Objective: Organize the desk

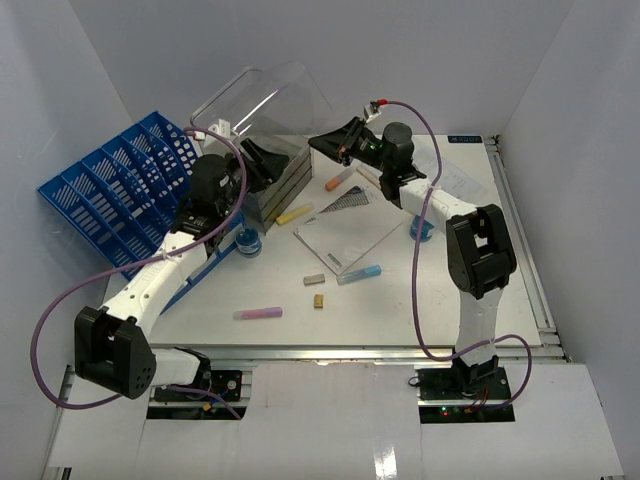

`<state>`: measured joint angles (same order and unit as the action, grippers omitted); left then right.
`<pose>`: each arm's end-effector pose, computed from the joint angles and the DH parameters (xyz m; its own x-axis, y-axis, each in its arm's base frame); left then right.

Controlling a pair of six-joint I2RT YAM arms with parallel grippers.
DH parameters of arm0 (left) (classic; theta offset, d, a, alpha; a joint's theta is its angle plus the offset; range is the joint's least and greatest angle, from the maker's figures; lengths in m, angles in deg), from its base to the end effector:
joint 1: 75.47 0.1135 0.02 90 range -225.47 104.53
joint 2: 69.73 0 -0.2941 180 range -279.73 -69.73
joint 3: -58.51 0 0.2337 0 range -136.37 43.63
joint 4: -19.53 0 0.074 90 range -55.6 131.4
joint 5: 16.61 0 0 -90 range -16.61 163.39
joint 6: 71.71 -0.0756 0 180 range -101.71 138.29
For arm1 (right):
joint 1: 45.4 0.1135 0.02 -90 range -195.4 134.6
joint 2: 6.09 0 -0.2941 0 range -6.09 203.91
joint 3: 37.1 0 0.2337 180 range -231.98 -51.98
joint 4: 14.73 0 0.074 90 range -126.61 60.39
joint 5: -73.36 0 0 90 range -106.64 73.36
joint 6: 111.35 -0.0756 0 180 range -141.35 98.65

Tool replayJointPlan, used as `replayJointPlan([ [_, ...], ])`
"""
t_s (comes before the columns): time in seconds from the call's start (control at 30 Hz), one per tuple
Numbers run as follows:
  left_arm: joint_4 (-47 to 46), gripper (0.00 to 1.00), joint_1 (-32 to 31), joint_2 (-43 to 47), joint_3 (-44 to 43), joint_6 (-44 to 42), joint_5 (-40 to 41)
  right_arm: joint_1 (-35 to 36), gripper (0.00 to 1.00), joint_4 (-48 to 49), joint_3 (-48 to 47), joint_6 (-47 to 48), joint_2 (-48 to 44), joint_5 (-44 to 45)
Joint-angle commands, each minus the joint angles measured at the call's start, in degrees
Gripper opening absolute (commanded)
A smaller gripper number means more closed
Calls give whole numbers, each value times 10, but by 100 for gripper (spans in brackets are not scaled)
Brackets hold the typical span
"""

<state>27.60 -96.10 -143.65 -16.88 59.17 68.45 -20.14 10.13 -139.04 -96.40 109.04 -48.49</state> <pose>0.2976 -0.1190 0.3849 -0.3635 -0.5599 -0.7446 0.2555 0.7087 -0.6576 0.4422 0.2528 0.3544 -0.7546 0.5514 -0.3558 -0.3908 0.0579 0.9186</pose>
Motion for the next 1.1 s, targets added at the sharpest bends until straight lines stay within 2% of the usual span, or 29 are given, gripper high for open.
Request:
replayJointPlan([
  [0.0,-14,60,-3,-15,-41,18,-12,22,8,30,11,39,-54,-20],
  [0.1,-20,50,-3,-13,-37,29,-22,26,8,24,19,51,-62,-21],
  [0.17,-25,40,-3,-6,-32,36,-26,28,13,23,25,65,-67,-25],
  [0.2,-28,36,-3,0,-29,39,-27,27,18,23,27,76,-70,-29],
  [0.23,-29,33,-4,7,-27,42,-26,26,26,23,29,90,-74,-35],
  [0.33,-25,21,-3,24,-27,59,-19,18,64,-10,47,208,-99,-69],
  [0.47,-11,13,-2,40,-40,80,-17,-4,87,-134,106,447,-166,-150],
  [0.57,11,7,2,46,-57,96,-16,-24,93,-351,124,697,-234,-129],
  [0.63,18,4,6,49,-65,107,-24,-33,98,-444,140,807,-269,-33],
  [0.73,21,1,30,50,-67,140,-59,-37,90,-529,202,917,-341,141],
  [0.8,16,0,53,48,-63,170,-93,-54,90,-552,250,946,-385,222],
  [0.87,6,0,72,49,-53,190,-125,-88,90,-557,284,949,-411,246],
  [0.93,-2,0,85,50,-44,200,-145,-116,90,-563,299,949,-422,249],
  [1.07,-15,0,103,47,-36,212,-180,-189,90,-574,307,950,-381,231],
])
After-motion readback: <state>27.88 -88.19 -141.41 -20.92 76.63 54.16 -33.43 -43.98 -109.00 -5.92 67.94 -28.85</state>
